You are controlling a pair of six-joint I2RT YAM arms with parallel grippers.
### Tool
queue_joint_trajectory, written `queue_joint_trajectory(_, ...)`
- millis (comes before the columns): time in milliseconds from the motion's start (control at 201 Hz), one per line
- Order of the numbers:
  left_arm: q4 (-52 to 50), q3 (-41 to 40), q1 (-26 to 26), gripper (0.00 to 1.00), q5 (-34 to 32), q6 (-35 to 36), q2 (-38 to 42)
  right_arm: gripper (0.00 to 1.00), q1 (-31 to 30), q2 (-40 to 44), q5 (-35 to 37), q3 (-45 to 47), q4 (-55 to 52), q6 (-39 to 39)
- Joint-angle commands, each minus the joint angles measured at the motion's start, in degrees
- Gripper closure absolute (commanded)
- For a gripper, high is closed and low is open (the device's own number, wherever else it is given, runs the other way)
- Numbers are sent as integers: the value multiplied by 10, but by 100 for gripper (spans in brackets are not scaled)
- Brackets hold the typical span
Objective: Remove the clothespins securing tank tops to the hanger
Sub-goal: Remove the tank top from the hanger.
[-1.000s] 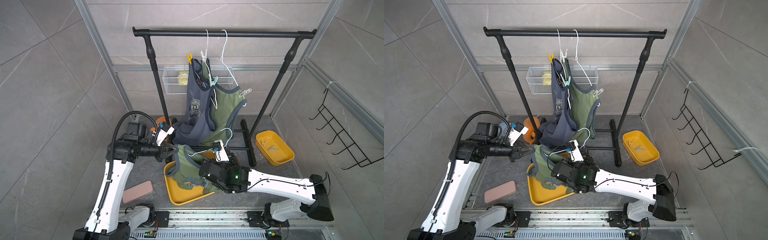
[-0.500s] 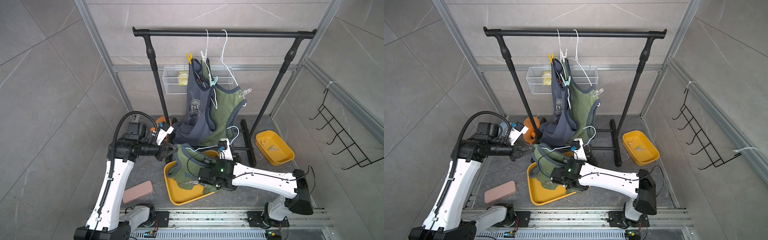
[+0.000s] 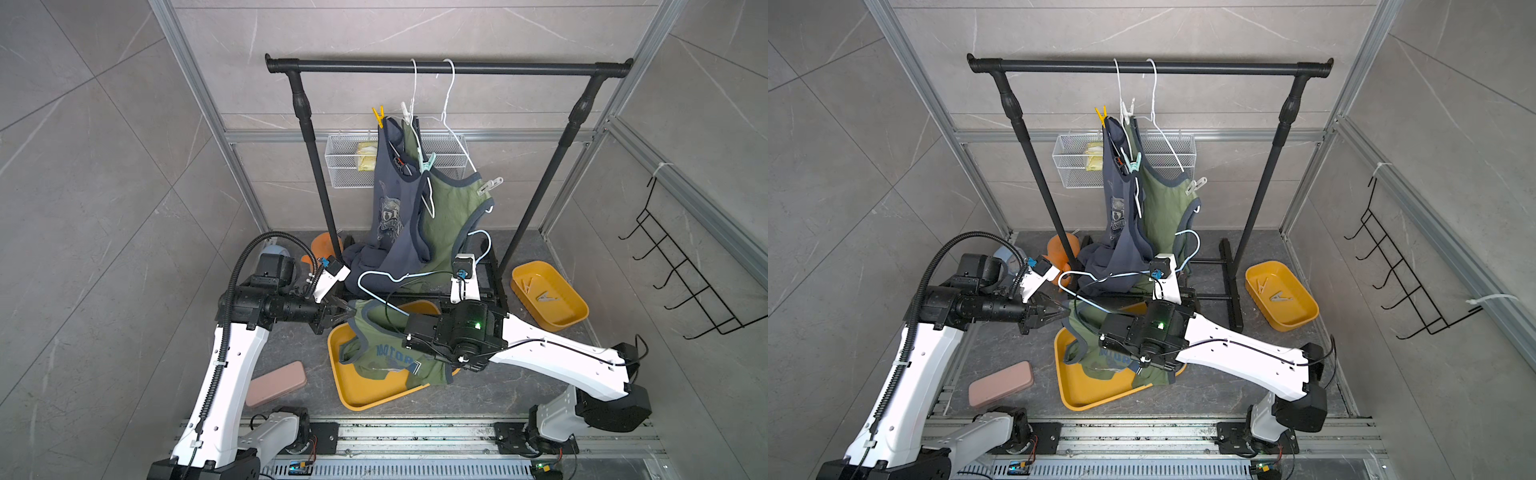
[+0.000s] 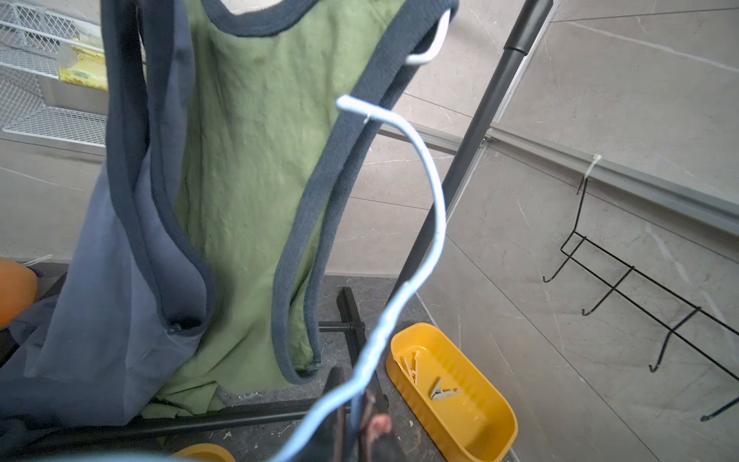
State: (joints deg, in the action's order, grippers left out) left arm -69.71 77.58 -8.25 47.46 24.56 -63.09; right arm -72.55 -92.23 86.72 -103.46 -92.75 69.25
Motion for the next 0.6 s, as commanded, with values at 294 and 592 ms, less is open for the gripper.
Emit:
queue_joint_trajectory(294, 15, -13, 1, 100, 10, 45, -65, 100, -2, -87, -3, -96, 10, -145)
queue_joint_trajectory(592, 19, -10, 1, 76, 15, 54, -81, 100, 58, 18, -253, 156, 663, -549)
